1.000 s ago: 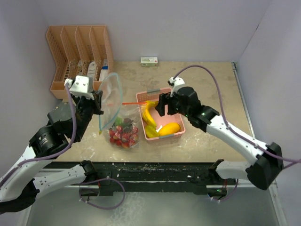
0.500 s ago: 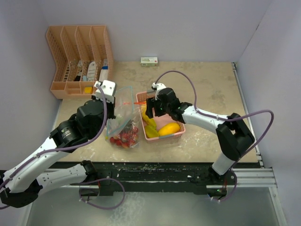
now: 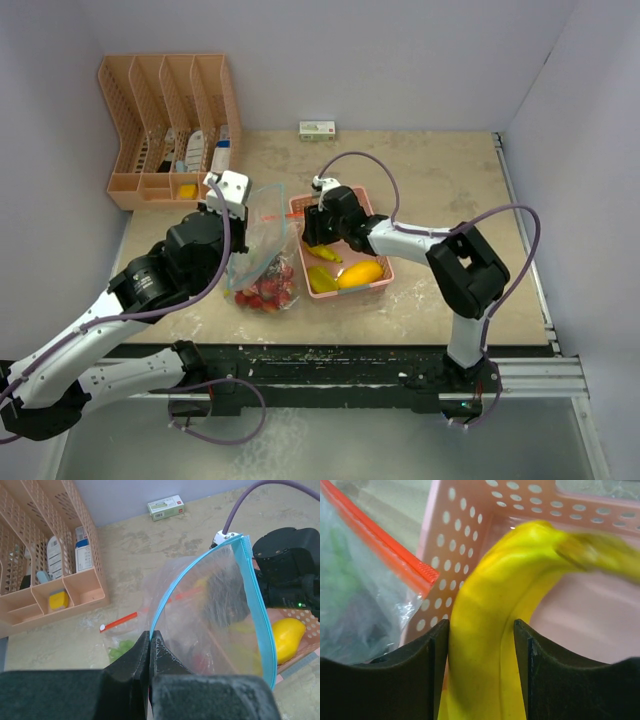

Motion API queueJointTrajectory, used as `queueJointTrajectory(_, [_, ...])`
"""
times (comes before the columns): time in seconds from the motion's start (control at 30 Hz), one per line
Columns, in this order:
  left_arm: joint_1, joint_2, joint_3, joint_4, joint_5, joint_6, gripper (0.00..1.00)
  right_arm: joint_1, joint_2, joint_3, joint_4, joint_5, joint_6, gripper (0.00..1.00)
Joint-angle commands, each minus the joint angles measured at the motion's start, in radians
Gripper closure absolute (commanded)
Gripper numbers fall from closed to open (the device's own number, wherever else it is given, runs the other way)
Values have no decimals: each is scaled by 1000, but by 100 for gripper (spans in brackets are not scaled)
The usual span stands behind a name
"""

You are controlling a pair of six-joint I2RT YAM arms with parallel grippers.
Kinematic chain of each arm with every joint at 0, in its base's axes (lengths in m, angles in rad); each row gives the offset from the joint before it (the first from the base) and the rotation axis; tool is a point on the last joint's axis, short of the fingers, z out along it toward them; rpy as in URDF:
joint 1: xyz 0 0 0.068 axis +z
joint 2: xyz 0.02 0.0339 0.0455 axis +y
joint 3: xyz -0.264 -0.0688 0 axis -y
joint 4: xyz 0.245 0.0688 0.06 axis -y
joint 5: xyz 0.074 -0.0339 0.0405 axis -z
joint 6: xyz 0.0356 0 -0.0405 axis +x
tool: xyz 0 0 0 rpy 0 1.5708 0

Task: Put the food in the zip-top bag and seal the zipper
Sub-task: Pick up the fake fruit from the bin.

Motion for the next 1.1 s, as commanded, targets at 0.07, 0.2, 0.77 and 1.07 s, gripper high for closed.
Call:
queueJointTrajectory(0.07, [5, -2, -11, 50, 2, -1, 100, -3, 25, 4, 11, 27, 10, 52])
queueJointTrajectory(0.2, [5, 1, -10, 53, 2, 1, 100, -2, 26, -2, -19, 37, 12, 79])
queueJointTrajectory(0.77, [5, 40, -3, 60, 4, -9, 100, -2, -236, -172, -173, 198, -50, 100])
queueJointTrajectory(1.07, [5, 36, -6, 59, 12, -8, 100, -2, -308, -224, -236, 257, -136, 3])
